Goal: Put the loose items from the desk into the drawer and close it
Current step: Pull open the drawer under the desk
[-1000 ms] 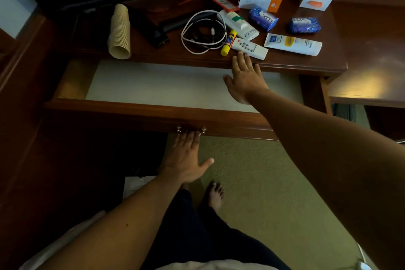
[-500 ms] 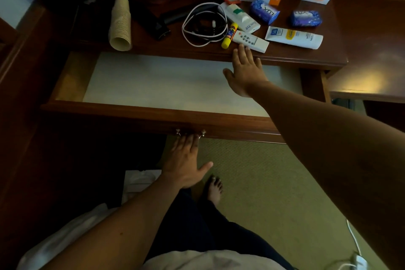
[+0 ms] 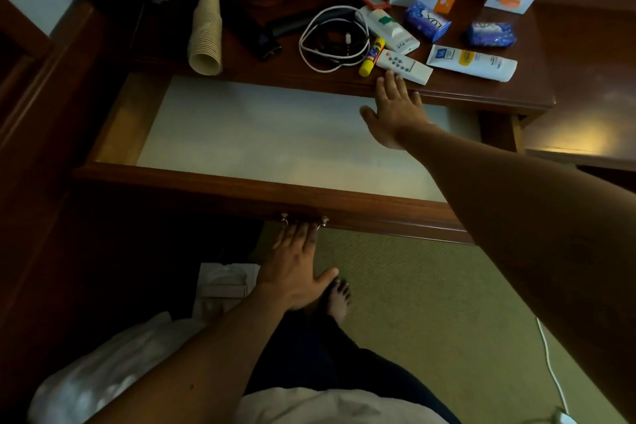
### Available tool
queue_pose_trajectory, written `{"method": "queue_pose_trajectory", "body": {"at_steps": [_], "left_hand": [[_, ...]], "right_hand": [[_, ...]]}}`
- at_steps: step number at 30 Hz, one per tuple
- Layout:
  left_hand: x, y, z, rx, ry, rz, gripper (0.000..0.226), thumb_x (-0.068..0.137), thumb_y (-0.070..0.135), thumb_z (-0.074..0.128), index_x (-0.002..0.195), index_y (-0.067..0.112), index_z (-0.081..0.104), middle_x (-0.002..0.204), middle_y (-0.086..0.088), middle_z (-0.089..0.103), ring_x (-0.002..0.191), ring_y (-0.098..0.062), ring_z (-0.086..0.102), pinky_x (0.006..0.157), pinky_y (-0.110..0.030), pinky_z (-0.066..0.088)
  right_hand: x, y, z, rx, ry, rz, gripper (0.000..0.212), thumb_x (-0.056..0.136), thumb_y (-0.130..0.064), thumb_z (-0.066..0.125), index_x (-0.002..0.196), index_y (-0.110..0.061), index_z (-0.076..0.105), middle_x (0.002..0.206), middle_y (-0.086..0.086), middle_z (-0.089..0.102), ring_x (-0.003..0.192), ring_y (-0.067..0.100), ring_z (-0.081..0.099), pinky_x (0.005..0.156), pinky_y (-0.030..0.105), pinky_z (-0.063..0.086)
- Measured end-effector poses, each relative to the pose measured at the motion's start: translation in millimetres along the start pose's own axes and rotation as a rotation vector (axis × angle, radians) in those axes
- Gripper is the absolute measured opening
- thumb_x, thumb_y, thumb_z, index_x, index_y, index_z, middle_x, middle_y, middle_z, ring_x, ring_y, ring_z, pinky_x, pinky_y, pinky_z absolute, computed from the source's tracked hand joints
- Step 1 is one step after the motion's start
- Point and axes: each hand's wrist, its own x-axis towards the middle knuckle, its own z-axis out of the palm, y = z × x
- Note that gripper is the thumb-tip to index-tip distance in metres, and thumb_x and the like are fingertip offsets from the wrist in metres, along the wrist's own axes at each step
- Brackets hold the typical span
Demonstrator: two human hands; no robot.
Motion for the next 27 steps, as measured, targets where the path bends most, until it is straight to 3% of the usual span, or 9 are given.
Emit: {"method": "queue_pose_trajectory", "body": {"at_steps": [27], "left_hand": [[-59, 5, 27, -0.018, -0.029, 0.001, 0.098, 0.09, 0.078, 0.018, 0.16, 0.013, -0.005, 0.168, -0.01, -0.004, 0.155, -0.025, -0.006, 0.125, -0.041, -0.005]], "right_hand": [[1, -4, -9, -0.039, -0.04, 0.03, 0.079, 0.102, -0.06, 0.022, 0.16, -0.013, 0.0, 0.167, 0.008, -0.01, 0.154, 0.025, -0.01, 0.122, 0.054, 0.002]]}}
